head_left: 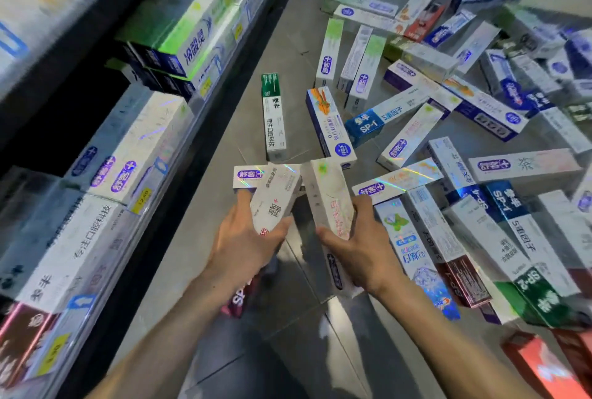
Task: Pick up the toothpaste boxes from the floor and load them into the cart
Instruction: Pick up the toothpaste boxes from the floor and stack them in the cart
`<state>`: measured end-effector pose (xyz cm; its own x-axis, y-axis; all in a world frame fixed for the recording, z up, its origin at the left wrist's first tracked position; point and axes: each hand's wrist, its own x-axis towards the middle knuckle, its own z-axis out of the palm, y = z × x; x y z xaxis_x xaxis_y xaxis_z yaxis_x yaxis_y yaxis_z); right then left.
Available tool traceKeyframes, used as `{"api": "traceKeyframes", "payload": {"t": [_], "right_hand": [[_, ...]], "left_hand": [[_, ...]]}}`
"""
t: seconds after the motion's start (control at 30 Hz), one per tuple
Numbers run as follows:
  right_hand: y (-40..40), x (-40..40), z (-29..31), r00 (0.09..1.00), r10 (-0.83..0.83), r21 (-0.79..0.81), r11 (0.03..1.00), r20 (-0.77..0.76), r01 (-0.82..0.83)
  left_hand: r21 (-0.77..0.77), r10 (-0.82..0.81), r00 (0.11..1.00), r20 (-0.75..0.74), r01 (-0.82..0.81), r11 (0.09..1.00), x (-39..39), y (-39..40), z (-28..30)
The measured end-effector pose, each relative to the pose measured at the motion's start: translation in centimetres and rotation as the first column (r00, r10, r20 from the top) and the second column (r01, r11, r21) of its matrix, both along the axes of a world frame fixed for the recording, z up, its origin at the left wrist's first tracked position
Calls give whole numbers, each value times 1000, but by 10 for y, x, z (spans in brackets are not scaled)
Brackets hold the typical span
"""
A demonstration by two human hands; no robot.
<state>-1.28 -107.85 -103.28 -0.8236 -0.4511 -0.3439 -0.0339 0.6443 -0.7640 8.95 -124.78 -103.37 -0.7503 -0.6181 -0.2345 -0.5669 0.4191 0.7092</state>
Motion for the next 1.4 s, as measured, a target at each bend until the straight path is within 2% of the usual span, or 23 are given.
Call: {"api": "traceKeyframes", "payload": {"t": [0.07,0.17,0.23,0.33,0.43,0.53,0.6,0.7,0.8,0.93,1.0,1.1,1.23,1.4], "right_hand": [[-2,0,52,997,-63,-141,988,41,68],[-2,-6,154,994,-65,-309,947,86,88],[-2,-10,239,994,-37,-372,925,102,73],[2,-13,394,992,-33,-466,880,124,88],[20,-12,561,993,58,-513,858,106,5],[40,-8,689,992,111,-534,843,54,-65],[57,3,772,995,82,-556,830,64,-33],[76,25,862,1000,8,-573,819,-20,-18],[94,52,912,995,-92,-597,801,-44,48],[116,85,952,960,-253,-625,771,-118,126],[129,101,965,919,-360,-642,745,-158,182],[150,129,984,819,-523,-627,725,-234,284],[183,185,997,630,-742,-652,597,-228,467],[228,288,995,264,-932,-668,362,-248,651]], "left_hand": [[164,78,996,-50,-69,984,-9,6,53],[293,147,975,-164,-94,952,-20,8,154],[348,162,955,-248,-68,935,-28,11,241],[486,233,920,-314,-55,872,-37,21,401],[474,200,904,-379,3,881,-35,34,567],[501,248,860,-446,10,866,-30,53,688],[495,260,836,-482,15,869,-21,71,762],[496,282,771,-570,49,867,-9,97,847],[510,265,733,-627,128,851,3,121,904],[486,167,715,-679,266,832,14,142,945],[471,81,721,-688,359,806,16,153,959],[459,-65,708,-703,521,720,16,176,976],[437,-263,632,-729,725,533,31,219,995],[408,-479,484,-732,875,260,85,297,994]]}}
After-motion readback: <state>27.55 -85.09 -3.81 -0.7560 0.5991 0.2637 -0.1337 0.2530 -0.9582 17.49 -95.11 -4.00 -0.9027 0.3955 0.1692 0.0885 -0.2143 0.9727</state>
